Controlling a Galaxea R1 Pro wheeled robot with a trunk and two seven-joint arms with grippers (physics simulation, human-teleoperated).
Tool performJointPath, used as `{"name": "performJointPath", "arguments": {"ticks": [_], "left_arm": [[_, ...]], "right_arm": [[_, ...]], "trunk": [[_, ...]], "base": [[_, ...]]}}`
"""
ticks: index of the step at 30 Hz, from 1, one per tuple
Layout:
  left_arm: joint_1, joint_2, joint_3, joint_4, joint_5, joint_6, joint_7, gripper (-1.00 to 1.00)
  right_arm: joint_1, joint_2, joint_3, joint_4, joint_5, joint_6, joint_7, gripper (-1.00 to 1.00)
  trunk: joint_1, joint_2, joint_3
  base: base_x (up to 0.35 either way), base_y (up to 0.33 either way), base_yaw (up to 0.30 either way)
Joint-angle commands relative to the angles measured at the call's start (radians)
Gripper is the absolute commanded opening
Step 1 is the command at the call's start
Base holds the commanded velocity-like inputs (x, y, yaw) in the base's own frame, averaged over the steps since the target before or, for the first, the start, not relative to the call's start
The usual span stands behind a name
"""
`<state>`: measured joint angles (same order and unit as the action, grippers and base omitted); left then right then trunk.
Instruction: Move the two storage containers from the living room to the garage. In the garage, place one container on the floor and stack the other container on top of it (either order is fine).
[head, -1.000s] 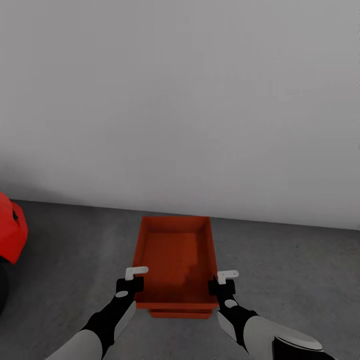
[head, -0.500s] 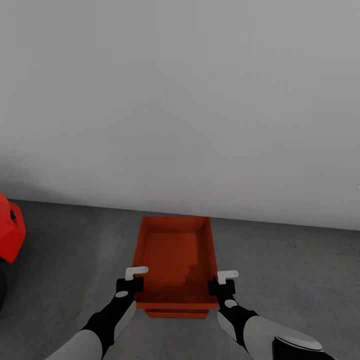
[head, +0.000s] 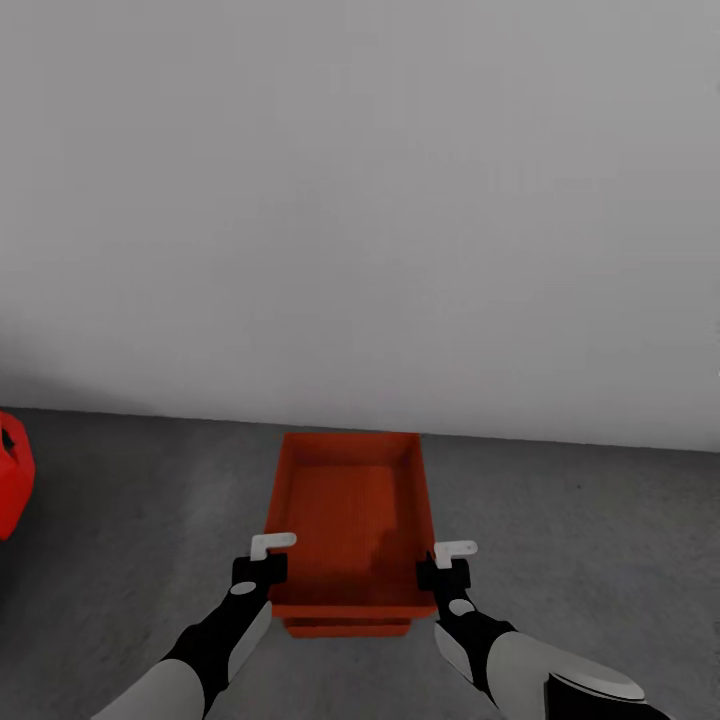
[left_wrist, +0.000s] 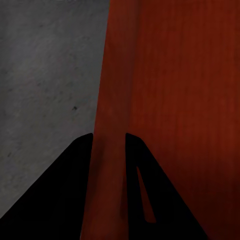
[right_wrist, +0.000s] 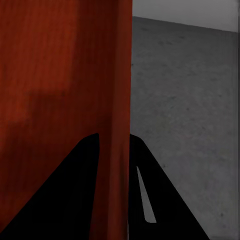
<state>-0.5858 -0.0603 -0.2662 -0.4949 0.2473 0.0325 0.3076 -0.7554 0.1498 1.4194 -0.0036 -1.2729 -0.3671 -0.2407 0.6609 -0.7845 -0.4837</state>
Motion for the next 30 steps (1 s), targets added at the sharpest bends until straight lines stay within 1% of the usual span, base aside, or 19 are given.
{"name": "performJointPath", "arguments": {"ticks": [1, 22, 30], "left_arm": [[-0.001, 0.002, 0.047, -0.001, 0.044, 0.004, 0.012, -1.0], [-0.001, 0.004, 0.047, 0.002, 0.044, 0.004, 0.013, -1.0], [0.0, 0.004, 0.047, 0.003, 0.044, 0.004, 0.013, -1.0]], "right_arm": [[-0.001, -0.001, -0.023, -0.002, 0.008, -0.015, -0.005, -1.0], [-0.001, -0.001, -0.023, -0.002, 0.009, -0.015, -0.003, -1.0], [-0.001, -0.001, -0.023, -0.002, 0.009, -0.015, -0.004, -1.0]], "trunk": [[0.0, -0.001, -0.001], [0.0, -0.001, -0.001], [0.0, -0.001, -0.001]], "base": [[0.0, 0.0, -0.043], [0.0, 0.001, -0.004], [0.0, 0.093, 0.0]]}}
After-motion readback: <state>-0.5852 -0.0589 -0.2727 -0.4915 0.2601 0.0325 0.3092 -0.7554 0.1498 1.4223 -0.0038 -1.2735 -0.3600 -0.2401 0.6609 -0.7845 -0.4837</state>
